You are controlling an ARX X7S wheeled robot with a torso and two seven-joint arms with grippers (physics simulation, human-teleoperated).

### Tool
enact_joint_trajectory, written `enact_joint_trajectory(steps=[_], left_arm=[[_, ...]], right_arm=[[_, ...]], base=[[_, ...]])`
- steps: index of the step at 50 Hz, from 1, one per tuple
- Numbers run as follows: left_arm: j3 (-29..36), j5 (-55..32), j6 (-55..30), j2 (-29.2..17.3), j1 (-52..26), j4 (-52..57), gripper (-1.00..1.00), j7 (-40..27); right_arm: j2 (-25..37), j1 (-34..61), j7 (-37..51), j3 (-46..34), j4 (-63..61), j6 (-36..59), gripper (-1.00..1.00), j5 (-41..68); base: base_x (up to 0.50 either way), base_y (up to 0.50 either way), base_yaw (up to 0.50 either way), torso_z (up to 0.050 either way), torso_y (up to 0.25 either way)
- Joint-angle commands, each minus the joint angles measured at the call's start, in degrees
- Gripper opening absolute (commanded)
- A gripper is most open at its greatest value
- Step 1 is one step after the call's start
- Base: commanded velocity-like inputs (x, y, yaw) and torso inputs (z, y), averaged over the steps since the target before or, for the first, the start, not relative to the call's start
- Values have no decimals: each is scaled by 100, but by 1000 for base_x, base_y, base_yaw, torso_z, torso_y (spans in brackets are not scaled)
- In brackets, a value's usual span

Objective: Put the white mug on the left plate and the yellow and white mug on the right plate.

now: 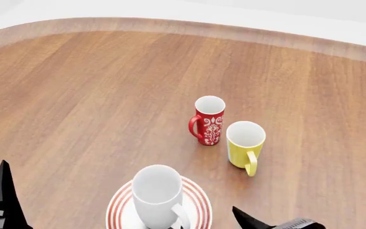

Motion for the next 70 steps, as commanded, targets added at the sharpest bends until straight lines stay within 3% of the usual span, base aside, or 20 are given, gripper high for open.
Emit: enact_joint_trajectory(steps=[1,8,23,43,62,67,70], left_arm=[[-1,-25,36,-36,-13,-29,100,33],[-10,-42,35,-64,2,12,100,20],[-6,-57,58,-83,0,48,100,-3],[30,-68,61,-100,50,158,100,-65],[63,-76,68,-121,42,160,100,-88],[22,-128,84,-137,43,149,100,-86],[37,-113,81,-133,55,173,100,-107]], right_arm=[[65,-649,238,380,-951,-692,100,-75],[-61,-657,490,583,-1070,-883,100,-128],[-272,205,1398,1186,-408,-184,100,216],[-494,1624,1454,654,1044,521,100,49],[-442,1638,1424,626,1194,550,100,64],[-572,2372,1419,507,1712,869,100,90],[-738,3130,1253,359,2637,918,100,-30]], base=[[0,0,0,0,0],[0,0,0,0,0],[0,0,0,0,0],[0,0,0,0,0],[0,0,0,0,0],[0,0,0,0,0],[0,0,0,0,0]])
